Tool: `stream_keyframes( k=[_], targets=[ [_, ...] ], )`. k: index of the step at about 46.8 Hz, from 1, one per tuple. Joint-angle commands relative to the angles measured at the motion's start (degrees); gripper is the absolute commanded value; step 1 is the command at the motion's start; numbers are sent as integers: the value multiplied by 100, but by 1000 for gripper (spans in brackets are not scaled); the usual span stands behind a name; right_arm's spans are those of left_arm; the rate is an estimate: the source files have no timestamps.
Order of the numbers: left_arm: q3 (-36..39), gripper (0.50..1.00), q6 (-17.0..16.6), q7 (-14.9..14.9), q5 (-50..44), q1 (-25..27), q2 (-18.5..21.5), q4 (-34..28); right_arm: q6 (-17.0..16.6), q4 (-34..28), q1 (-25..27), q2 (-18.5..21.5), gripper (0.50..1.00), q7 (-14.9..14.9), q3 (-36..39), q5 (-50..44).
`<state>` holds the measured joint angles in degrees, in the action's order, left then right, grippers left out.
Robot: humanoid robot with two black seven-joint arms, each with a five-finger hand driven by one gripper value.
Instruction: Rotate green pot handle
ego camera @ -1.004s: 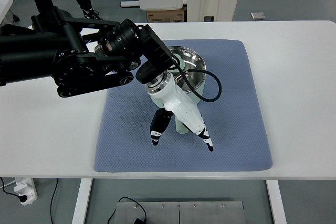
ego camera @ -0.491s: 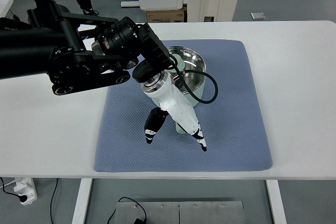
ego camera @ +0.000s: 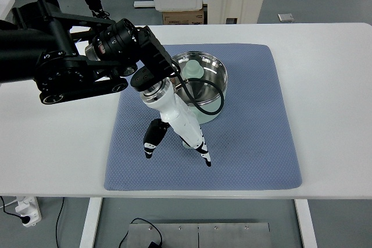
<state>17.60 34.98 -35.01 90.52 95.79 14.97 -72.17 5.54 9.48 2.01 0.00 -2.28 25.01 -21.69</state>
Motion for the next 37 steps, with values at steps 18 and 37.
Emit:
stream_keyframes(
  k=[18, 37],
  targets=[
    [578, 1000, 2, 1, 1, 142, 393, 1, 0, 2, 1, 0, 1000, -1, -5, -2],
    [956, 1000, 2, 1, -16, 362, 744, 54, 0, -7, 1, 0, 1000, -1, -5, -2]
  ],
)
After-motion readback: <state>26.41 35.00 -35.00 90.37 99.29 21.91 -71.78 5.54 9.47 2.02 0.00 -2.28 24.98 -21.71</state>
